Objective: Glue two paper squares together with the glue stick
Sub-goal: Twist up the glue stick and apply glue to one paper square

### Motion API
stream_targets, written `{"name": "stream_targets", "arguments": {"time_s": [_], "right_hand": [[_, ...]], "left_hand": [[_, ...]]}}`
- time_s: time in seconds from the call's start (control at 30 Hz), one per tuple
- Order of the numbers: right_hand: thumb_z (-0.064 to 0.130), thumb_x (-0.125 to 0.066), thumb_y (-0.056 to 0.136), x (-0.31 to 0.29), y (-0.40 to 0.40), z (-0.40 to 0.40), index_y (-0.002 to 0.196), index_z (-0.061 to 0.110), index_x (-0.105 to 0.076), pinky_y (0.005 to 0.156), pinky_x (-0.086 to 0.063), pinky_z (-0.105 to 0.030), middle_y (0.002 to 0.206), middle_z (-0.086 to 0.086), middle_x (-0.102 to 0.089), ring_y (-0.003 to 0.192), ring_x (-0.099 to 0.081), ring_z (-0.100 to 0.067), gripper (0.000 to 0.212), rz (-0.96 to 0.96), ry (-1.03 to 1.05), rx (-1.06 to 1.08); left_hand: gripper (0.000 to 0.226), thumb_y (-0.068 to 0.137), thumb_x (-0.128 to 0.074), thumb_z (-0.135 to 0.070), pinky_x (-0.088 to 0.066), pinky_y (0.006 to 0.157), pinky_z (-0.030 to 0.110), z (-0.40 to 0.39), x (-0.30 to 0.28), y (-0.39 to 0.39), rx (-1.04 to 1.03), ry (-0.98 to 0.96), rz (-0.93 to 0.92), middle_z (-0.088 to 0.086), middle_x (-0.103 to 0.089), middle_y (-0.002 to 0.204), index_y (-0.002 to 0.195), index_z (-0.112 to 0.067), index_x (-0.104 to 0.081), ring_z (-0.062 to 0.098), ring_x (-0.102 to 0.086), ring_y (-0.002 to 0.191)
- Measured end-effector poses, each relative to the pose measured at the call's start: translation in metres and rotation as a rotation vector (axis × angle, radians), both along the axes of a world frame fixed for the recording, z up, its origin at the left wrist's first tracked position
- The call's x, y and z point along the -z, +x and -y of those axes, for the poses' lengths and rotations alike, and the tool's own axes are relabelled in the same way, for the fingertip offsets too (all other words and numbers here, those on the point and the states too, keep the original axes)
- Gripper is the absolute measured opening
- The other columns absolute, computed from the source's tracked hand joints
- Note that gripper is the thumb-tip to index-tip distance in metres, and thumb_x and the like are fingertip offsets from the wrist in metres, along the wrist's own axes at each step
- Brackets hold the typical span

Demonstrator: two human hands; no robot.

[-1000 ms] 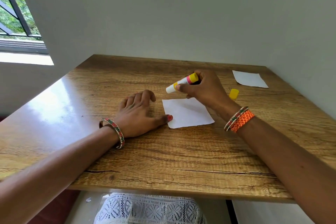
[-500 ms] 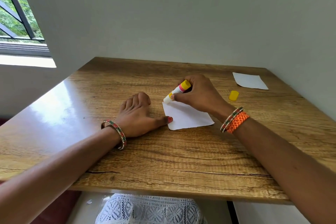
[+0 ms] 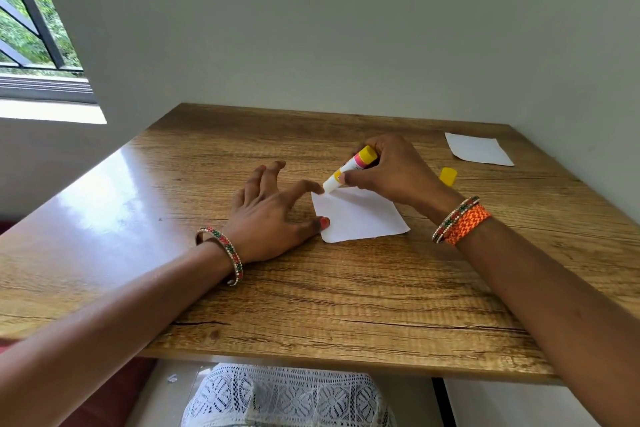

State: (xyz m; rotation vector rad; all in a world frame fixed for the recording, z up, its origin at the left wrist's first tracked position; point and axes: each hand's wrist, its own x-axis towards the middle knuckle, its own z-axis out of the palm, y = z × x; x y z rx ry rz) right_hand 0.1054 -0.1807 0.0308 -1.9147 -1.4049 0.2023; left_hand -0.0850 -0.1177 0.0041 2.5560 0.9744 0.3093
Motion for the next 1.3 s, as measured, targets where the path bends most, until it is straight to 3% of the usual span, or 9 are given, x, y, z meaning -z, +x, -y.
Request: {"name": "stream_targets", "arguments": {"time_s": [0.2, 0.43, 0.67, 0.8, 1.03, 1.3], "right_hand": [[0.026, -0.078, 0.07, -0.002, 0.002, 0.003, 0.094, 0.013, -0.065, 0.058, -0.046, -0.023, 0.089, -0.004, -0.063, 0.075, -0.058, -0.014, 0.03, -0.005, -0.008, 0.027], [0.025, -0.079, 0.069, -0.009, 0.008, 0.013, 0.094, 0.007, -0.065, 0.076, -0.055, -0.042, 0.094, -0.013, -0.065, 0.085, -0.064, -0.026, 0.034, -0.053, -0.017, 0.058], [0.029, -0.079, 0.069, -0.008, 0.018, 0.02, 0.107, 0.01, -0.062, 0.078, -0.055, -0.038, 0.104, -0.01, -0.061, 0.092, -0.061, -0.024, 0.046, -0.051, -0.051, 0.11], [0.026, -0.079, 0.069, -0.013, 0.023, 0.025, 0.097, 0.011, -0.064, 0.076, -0.056, -0.041, 0.098, -0.01, -0.062, 0.087, -0.061, -0.023, 0.035, -0.031, -0.049, 0.144], [0.024, -0.078, 0.072, -0.013, 0.03, 0.032, 0.093, 0.016, -0.061, 0.054, -0.044, -0.022, 0.098, -0.009, -0.064, 0.084, -0.065, -0.021, 0.029, -0.058, -0.062, 0.165], [0.029, -0.079, 0.068, -0.016, 0.035, 0.032, 0.098, 0.01, -0.061, 0.065, -0.052, -0.032, 0.097, -0.01, -0.064, 0.086, -0.065, -0.024, 0.039, -0.016, -0.072, 0.252]], "left_hand": [[0.045, 0.078, -0.051, -0.06, 0.006, 0.111, 0.052, 0.0, -0.001, -0.001, 0.011, -0.051, -0.004, -0.008, 0.009, 0.155, 0.121, -0.056, -0.04, 0.023, 0.021, 0.14], [0.046, 0.078, -0.05, -0.06, 0.003, 0.112, 0.05, 0.003, -0.002, -0.001, 0.005, -0.027, -0.01, -0.005, 0.002, 0.155, 0.123, -0.054, -0.04, 0.023, 0.015, 0.142], [0.048, 0.077, -0.05, -0.061, 0.002, 0.112, 0.05, 0.004, -0.003, -0.002, 0.002, -0.026, -0.011, -0.005, 0.0, 0.155, 0.123, -0.054, -0.04, 0.023, 0.013, 0.142], [0.048, 0.077, -0.05, -0.061, 0.002, 0.112, 0.051, 0.004, -0.003, -0.002, 0.004, -0.028, -0.015, -0.006, 0.001, 0.155, 0.124, -0.054, -0.04, 0.024, 0.013, 0.142], [0.048, 0.077, -0.05, -0.062, 0.002, 0.112, 0.05, 0.003, -0.002, -0.002, 0.009, -0.032, -0.009, -0.006, 0.0, 0.155, 0.123, -0.055, -0.04, 0.023, 0.012, 0.142], [0.047, 0.077, -0.05, -0.062, 0.002, 0.111, 0.052, 0.002, -0.002, -0.002, 0.013, -0.037, -0.013, -0.005, 0.0, 0.155, 0.122, -0.057, -0.039, 0.024, 0.011, 0.142]]}}
